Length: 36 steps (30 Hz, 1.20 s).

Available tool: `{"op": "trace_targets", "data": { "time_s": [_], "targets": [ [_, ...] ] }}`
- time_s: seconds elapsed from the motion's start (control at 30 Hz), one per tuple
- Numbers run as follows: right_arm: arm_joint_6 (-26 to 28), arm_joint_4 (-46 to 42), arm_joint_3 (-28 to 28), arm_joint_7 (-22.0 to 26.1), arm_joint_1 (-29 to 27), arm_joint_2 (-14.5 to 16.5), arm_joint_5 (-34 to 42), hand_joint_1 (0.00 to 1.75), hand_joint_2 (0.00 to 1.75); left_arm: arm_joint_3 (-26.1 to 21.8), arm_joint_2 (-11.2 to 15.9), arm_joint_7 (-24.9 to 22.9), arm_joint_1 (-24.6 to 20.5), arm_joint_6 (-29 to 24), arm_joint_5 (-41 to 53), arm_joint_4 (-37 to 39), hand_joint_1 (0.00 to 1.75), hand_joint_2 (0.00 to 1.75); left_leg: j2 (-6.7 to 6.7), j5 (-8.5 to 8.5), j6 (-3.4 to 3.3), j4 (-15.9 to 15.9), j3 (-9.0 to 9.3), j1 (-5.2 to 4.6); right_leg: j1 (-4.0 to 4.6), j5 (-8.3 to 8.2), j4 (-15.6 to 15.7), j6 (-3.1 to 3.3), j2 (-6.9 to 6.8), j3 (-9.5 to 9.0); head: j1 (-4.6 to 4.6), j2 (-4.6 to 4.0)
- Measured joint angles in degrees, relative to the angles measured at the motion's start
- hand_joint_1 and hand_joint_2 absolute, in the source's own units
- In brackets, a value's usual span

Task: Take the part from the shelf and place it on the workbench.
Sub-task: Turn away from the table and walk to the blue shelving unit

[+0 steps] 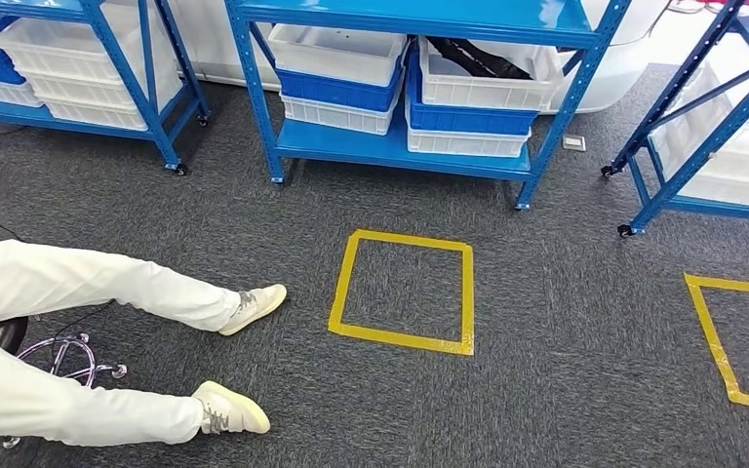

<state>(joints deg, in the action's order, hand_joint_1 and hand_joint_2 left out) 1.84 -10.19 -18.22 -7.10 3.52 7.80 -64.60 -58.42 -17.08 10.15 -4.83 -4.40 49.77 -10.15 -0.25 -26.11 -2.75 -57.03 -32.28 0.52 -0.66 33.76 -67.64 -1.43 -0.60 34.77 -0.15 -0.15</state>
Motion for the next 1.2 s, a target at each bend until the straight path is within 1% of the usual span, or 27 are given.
{"op": "trace_targets", "data": {
  "time_s": [0.03,0.07,0.1,0.13,0.17,0.2,0.27,0.37,0.43,0.47,0.53,0.57,0.6,0.63,0.67,0.7,0.73,0.77,0.83,0.9,0.93,0.97,1.0,1.07,1.1,1.13,1.2],
  "targets": [
    [0.01,0.00,-0.18,0.00,-0.06,-0.01,0.07,0.00,0.00,0.04,-0.07,-0.32,-0.02,-0.27,0.13,0.01,0.00,0.00,-0.12,-0.07,-0.05,-0.01,0.02,-0.03,-0.05,1.23,-3.63,-0.02,0.11,2.05,0.09,0.00],
    [0.01,0.00,-0.35,0.00,-0.14,-0.02,0.12,0.00,0.00,0.05,-0.13,-0.56,-0.02,-0.43,0.26,0.01,0.00,0.00,-0.28,-0.17,-0.06,-0.03,0.08,-0.05,-0.08,1.67,-5.86,-0.27,0.18,3.46,0.09,0.00],
    [0.02,0.00,-0.49,-0.01,-0.23,-0.03,0.14,0.00,0.00,0.07,-0.17,-0.74,-0.02,-0.48,0.36,0.01,0.00,0.00,-0.47,-0.29,0.01,-0.06,0.21,-0.04,-0.10,1.08,-5.87,-0.73,0.22,3.79,0.11,0.00],
    [0.03,0.00,-0.59,-0.01,-0.29,-0.06,0.15,0.00,0.00,0.07,-0.23,-0.87,-0.02,-0.49,0.45,0.01,0.00,0.00,-0.67,-0.44,0.14,-0.08,0.41,-0.03,-0.17,-0.40,-3.57,-1.32,0.24,2.95,0.10,0.00],
    [0.04,0.00,-0.67,-0.01,-0.31,-0.10,0.14,0.00,0.00,0.08,-0.31,-0.95,-0.02,-0.49,0.51,0.01,0.00,0.00,-0.83,-0.64,0.32,-0.11,0.67,-0.02,-0.30,-2.37,0.38,-1.90,0.25,1.26,0.11,0.00],
    [0.05,0.01,-0.73,-0.01,-0.29,-0.15,0.14,0.00,0.00,0.09,-0.39,-1.00,-0.02,-0.49,0.53,0.01,0.00,0.00,-0.94,-0.90,0.60,-0.21,0.92,-0.11,-0.39,-4.20,4.42,-2.19,0.27,-0.47,0.15,0.00],
    [0.07,0.01,-0.83,-0.01,-0.26,-0.19,0.12,0.00,0.00,0.10,-0.45,-1.03,-0.02,-0.52,0.55,0.01,0.00,0.00,-1.05,-1.50,1.24,-0.38,1.28,-0.33,-0.36,-6.22,9.31,-1.62,0.32,-2.74,0.16,0.00],
    [0.15,0.01,-0.89,-0.01,-0.26,-0.16,0.05,0.00,0.00,0.10,-0.45,-1.14,-0.03,-0.57,0.55,0.01,0.00,0.00,-1.00,-2.00,1.99,-0.49,1.45,-0.22,-0.21,-6.43,9.87,-0.03,0.35,-3.24,0.10,0.00],
    [0.21,0.01,-0.93,-0.02,-0.27,-0.10,-0.06,0.00,0.00,0.10,-0.46,-1.22,-0.05,-0.61,0.55,0.01,0.00,0.00,-0.66,-3.36,2.54,-2.81,0.57,0.01,-0.53,-6.30,10.01,0.73,0.34,-3.66,-0.02,0.00],
    [0.24,0.00,-0.96,-0.02,-0.26,-0.08,-0.11,0.00,0.00,0.10,-0.46,-1.24,-0.06,-0.66,0.55,0.01,0.00,0.00,-0.44,-4.78,2.82,-5.75,-0.83,0.08,-0.60,-6.15,10.06,1.07,0.32,-3.91,-0.08,0.00],
    [0.26,0.00,-1.03,-0.09,-0.26,-0.07,-0.19,0.00,0.00,0.10,-0.44,-1.22,-0.03,-0.57,0.55,0.01,0.00,0.00,-0.19,-7.85,3.18,-13.76,-5.21,0.10,-0.46,-5.72,10.05,1.67,0.24,-4.37,-0.14,0.00],
    [0.26,0.00,-1.07,-0.14,-0.27,-0.07,-0.24,0.00,0.00,0.09,-0.38,-1.13,0.03,-0.26,0.55,0.01,0.00,0.00,-0.16,-8.41,3.24,-16.66,-7.12,0.10,-0.36,-5.51,10.04,1.88,0.22,-4.60,-0.13,0.00],
    [0.27,0.00,-1.10,-0.21,-0.28,-0.05,-0.31,0.00,0.00,0.09,-0.29,-0.98,0.09,0.19,0.55,0.01,0.00,0.00,-0.15,-7.81,3.18,-17.60,-8.15,0.10,-0.29,-5.29,10.04,2.01,0.25,-4.88,-0.14,0.00],
    [0.31,0.01,-1.12,-0.26,-0.28,-0.01,-0.42,0.00,0.00,0.08,-0.16,-0.79,0.15,0.70,0.55,0.01,0.00,0.00,-0.14,-6.00,2.99,-16.09,-7.98,0.09,-0.22,-5.03,10.04,2.06,0.30,-5.25,-0.14,0.00],
    [0.36,0.01,-1.13,-0.30,-0.28,0.05,-0.54,0.00,0.00,0.08,-0.03,-0.58,0.18,1.10,0.52,0.01,0.00,0.00,-0.10,-3.43,2.68,-12.64,-6.79,0.06,-0.15,-4.72,10.06,2.03,0.37,-5.71,-0.15,0.00],
    [0.42,0.01,-1.13,-0.33,-0.29,0.17,-0.64,0.00,0.00,0.08,0.09,-0.43,0.19,1.35,0.50,0.01,0.00,0.00,0.01,-1.10,2.25,-8.58,-5.16,-0.03,-0.09,-4.41,10.08,1.94,0.41,-6.01,-0.14,0.00],
    [0.46,0.02,-1.13,-0.34,-0.27,0.28,-0.74,0.00,0.00,0.08,0.20,-0.33,0.16,1.51,0.45,0.01,0.00,0.00,0.13,0.41,1.88,-5.05,-3.64,-0.19,0.12,-4.06,10.08,1.73,0.45,-6.21,-0.10,0.00],
    [0.49,0.02,-1.13,-0.35,-0.23,0.39,-0.81,0.00,0.00,0.08,0.28,-0.26,0.13,1.59,0.39,0.01,0.00,0.00,0.24,1.05,1.58,-2.84,-2.68,-0.37,0.23,-3.76,10.10,1.48,0.44,-6.27,-0.09,0.00],
    [0.54,0.02,-1.13,-0.35,-0.07,0.51,-0.97,0.00,0.00,0.08,0.38,-0.20,0.11,1.67,0.18,0.01,0.00,0.00,0.23,0.58,1.14,-1.78,-2.22,-0.76,0.42,-3.37,10.36,0.86,0.35,-6.29,-0.08,0.00],
    [0.59,-0.02,-1.13,-0.34,0.04,0.57,-1.22,0.00,0.00,0.06,0.36,-0.15,0.18,1.57,-0.01,0.01,0.00,0.00,0.05,0.68,0.56,-0.81,-1.49,-0.63,0.55,-2.99,10.39,0.28,0.15,-6.68,-0.10,0.00],
    [0.61,-0.04,-1.13,-0.33,0.07,0.59,-1.35,0.00,0.00,0.05,0.35,-0.11,0.19,1.51,-0.05,0.01,0.00,0.00,0.01,0.77,0.26,-0.20,-0.93,-0.46,0.62,-2.39,9.26,0.15,0.15,-6.33,-0.08,0.00],
    [0.63,-0.07,-1.12,-0.32,0.10,0.61,-1.45,0.00,0.00,0.05,0.33,-0.06,0.16,1.44,-0.09,0.01,0.00,0.00,0.01,0.82,0.00,0.33,-0.36,-0.27,0.62,-1.40,6.89,0.14,0.19,-5.24,-0.01,0.00],
    [0.63,-0.07,-1.12,-0.31,0.11,0.61,-1.52,0.00,0.00,0.05,0.33,-0.02,0.14,1.39,-0.12,0.01,0.00,0.00,0.02,0.68,-0.19,0.53,-0.01,-0.26,0.42,-0.13,3.36,0.20,0.29,-3.25,0.05,0.00],
    [0.63,-0.06,-1.10,-0.31,0.00,0.61,-1.67,0.00,0.00,0.05,0.34,0.02,0.11,1.27,-0.19,0.01,0.00,0.00,-0.11,0.16,-0.37,0.55,0.43,-0.25,0.21,1.85,-3.96,-0.04,0.40,1.62,0.13,0.00],
    [0.63,-0.05,-1.11,-0.30,-0.12,0.58,-1.72,0.00,0.00,0.05,0.34,0.02,0.15,1.22,-0.21,0.01,0.00,0.00,-0.26,-0.16,-0.32,0.53,0.76,-0.25,0.04,1.64,-5.53,-0.54,0.41,3.13,0.12,0.00],
    [0.63,-0.05,-1.12,-0.30,-0.21,0.55,-1.77,0.00,0.00,0.04,0.34,0.02,0.19,1.16,-0.23,0.01,0.00,0.00,-0.43,-0.52,-0.18,0.50,1.17,-0.21,-0.20,0.43,-4.95,-1.25,0.41,3.57,0.14,0.00],
    [0.63,-0.05,-1.12,-0.26,-0.27,0.45,-1.82,0.00,0.00,0.04,0.34,0.02,0.24,1.10,-0.24,0.01,0.00,0.00,-0.70,-1.38,0.33,0.40,2.14,-0.07,-0.81,-3.86,1.47,-2.84,0.40,1.71,0.17,0.00]
  ]
}}
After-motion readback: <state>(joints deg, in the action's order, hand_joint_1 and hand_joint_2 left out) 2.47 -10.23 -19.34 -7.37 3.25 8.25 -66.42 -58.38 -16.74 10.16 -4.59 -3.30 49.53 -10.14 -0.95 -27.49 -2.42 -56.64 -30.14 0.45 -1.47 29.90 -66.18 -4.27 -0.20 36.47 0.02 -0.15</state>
